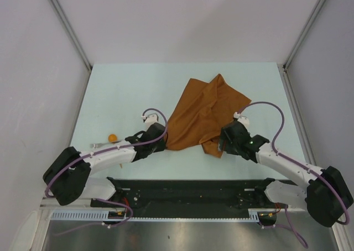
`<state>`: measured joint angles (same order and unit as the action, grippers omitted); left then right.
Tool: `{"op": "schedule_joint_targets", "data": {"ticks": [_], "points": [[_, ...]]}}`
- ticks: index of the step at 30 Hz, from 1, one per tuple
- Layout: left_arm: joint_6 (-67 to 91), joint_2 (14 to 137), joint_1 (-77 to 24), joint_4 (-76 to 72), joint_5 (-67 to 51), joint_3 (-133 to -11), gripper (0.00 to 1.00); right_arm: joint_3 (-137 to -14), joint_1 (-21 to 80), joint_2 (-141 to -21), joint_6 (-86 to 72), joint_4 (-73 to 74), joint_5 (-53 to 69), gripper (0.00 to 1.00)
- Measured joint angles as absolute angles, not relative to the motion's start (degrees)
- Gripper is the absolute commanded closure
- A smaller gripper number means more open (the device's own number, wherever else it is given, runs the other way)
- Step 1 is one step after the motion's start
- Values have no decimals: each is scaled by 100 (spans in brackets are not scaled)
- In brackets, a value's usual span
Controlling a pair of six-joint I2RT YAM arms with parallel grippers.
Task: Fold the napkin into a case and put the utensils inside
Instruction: Flatten out the crumpled napkin at the center of the board.
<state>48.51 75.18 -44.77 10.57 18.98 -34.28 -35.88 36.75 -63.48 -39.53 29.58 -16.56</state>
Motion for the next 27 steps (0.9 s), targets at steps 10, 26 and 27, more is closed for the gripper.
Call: {"op": "schedule_joint_targets", "data": {"ticks": [10,26,27], "points": [[4847,7024,-4486,989,1865,-3428,100,-2864,3516,-6700,-4285,1715,-757,64],[3505,5970,-3787,1490,2082,-6906,100,-6740,5577,-5911,-2823,4281,-2421,100],[3315,5854,-3780,1372,2078,-7157,100,-6967,5920,-5778,-2676,4394,-2530,100]]}}
